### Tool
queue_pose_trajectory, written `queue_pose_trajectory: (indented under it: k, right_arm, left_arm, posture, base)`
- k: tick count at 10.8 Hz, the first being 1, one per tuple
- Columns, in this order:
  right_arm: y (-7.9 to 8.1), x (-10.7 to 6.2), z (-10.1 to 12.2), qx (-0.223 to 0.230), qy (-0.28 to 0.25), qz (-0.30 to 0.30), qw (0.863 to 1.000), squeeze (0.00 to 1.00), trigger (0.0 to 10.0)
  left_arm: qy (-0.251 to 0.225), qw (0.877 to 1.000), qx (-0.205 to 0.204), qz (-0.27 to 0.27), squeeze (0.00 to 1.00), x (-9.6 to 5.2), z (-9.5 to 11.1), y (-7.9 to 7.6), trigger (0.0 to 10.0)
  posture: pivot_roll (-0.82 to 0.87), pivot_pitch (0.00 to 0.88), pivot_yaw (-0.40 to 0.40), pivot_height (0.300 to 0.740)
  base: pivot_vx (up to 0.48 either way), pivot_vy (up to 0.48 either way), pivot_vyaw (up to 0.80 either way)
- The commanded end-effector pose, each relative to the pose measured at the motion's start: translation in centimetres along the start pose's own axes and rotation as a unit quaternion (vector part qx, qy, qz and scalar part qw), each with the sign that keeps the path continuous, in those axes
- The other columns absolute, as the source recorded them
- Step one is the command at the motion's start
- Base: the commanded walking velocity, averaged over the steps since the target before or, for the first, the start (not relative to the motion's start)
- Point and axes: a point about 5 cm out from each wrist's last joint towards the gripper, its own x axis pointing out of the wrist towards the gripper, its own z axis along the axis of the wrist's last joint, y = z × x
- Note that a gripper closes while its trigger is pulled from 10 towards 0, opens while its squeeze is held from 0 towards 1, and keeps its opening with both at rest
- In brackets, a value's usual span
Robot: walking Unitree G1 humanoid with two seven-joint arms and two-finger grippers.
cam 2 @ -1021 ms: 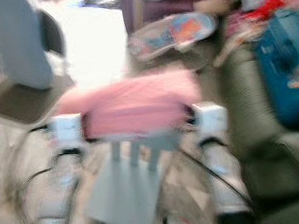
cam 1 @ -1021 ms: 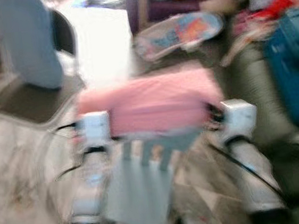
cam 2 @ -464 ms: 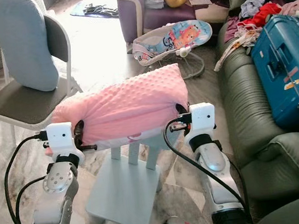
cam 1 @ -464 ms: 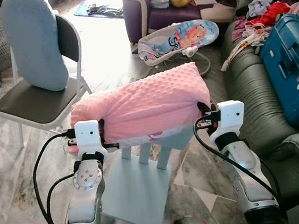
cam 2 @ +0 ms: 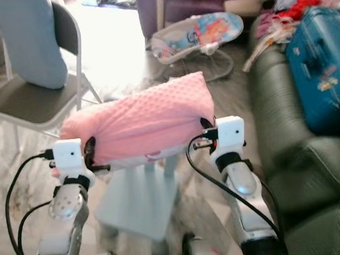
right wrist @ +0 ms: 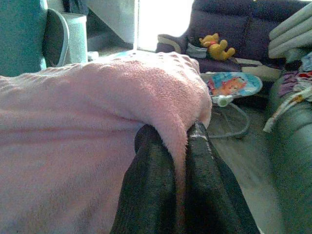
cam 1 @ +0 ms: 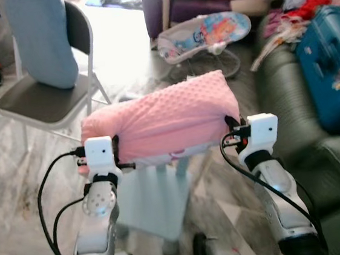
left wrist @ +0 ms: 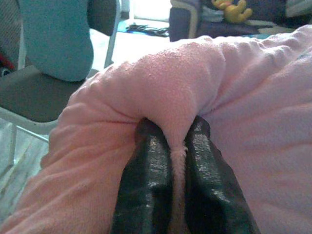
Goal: Move the pillow to the sofa
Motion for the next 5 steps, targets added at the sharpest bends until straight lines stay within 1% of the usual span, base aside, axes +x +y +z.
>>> queue_pose_trajectory:
  k: [1,5]
  right_arm:
    - [-0.73,-0.01,0.10,-0.004,0.001,-0.014,1.000,0.00,10.0]
    - [-0.68,-0.05,-0.09,0.000,0.005,-0.017,1.000,0.00,10.0]
  left_arm:
    - [-0.011,1.000,-0.001,-0.001,0.00,-0.01,0.62,-0.12,10.0]
    - [-0.009,1.000,-0.002,0.001,0.00,-0.03,0.60,0.00,10.0]
  posture:
    - [-0.03,0.054,-0.058,0.740]
    - [-0.03,0.059,-0.059,0.740]
  base:
    - [-0.330,0.000,0.00]
    - [-0.323,0.000,0.00]
